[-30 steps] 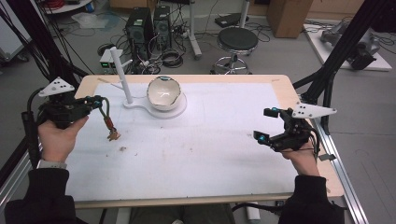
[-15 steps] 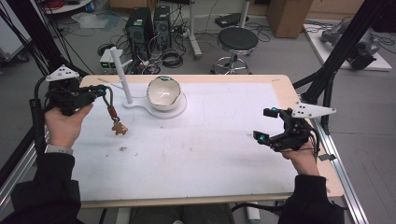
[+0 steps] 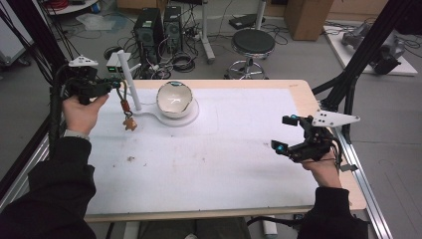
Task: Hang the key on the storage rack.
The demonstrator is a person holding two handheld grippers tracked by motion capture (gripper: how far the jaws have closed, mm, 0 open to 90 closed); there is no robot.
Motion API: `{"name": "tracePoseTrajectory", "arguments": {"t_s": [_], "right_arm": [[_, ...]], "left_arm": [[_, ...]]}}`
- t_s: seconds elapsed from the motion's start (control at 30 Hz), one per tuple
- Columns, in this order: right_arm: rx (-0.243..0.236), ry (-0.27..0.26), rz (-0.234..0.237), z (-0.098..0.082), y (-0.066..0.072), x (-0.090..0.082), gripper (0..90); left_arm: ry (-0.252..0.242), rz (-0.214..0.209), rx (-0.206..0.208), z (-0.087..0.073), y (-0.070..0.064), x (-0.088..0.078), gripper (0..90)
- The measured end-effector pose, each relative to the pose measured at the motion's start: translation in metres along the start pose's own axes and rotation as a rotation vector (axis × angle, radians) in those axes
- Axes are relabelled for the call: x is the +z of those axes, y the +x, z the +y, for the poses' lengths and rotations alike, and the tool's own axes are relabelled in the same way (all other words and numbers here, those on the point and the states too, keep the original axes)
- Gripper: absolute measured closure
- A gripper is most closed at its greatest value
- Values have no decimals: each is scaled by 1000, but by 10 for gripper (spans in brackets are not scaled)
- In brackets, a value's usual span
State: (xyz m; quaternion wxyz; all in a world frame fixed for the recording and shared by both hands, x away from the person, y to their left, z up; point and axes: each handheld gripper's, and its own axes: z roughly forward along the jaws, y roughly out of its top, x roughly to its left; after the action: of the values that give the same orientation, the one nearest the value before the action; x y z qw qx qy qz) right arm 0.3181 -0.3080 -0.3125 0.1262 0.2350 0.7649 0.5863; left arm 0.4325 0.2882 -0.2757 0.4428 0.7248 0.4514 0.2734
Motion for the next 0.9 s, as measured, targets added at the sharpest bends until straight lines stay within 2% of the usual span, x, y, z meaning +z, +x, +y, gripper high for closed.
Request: {"name": "tracePoseTrajectory", "arguments": {"t_s": [0.17, 0.33, 0.43, 0.63, 0.77, 0.9], "right_arm": [[-2, -11, -10, -1, 0, -6, 8], [-3, -10, -6, -1, 0, -6, 8], [-7, -9, -5, -1, 0, -6, 8], [-2, 6, 8, -3, 0, -2, 8], [-2, -7, -1, -3, -1, -5, 8], [17, 7, -4, -4, -4, -4, 8]], "left_arm": [[47, 48, -1, -2, 2, 11, 840], [23, 44, -23, 0, 7, 8, 840], [35, 38, -40, 1, 7, 11, 839], [71, 67, -55, 3, 7, 29, 840], [103, 79, -68, -1, 9, 38, 838], [88, 87, -85, 0, 9, 37, 832]]}}
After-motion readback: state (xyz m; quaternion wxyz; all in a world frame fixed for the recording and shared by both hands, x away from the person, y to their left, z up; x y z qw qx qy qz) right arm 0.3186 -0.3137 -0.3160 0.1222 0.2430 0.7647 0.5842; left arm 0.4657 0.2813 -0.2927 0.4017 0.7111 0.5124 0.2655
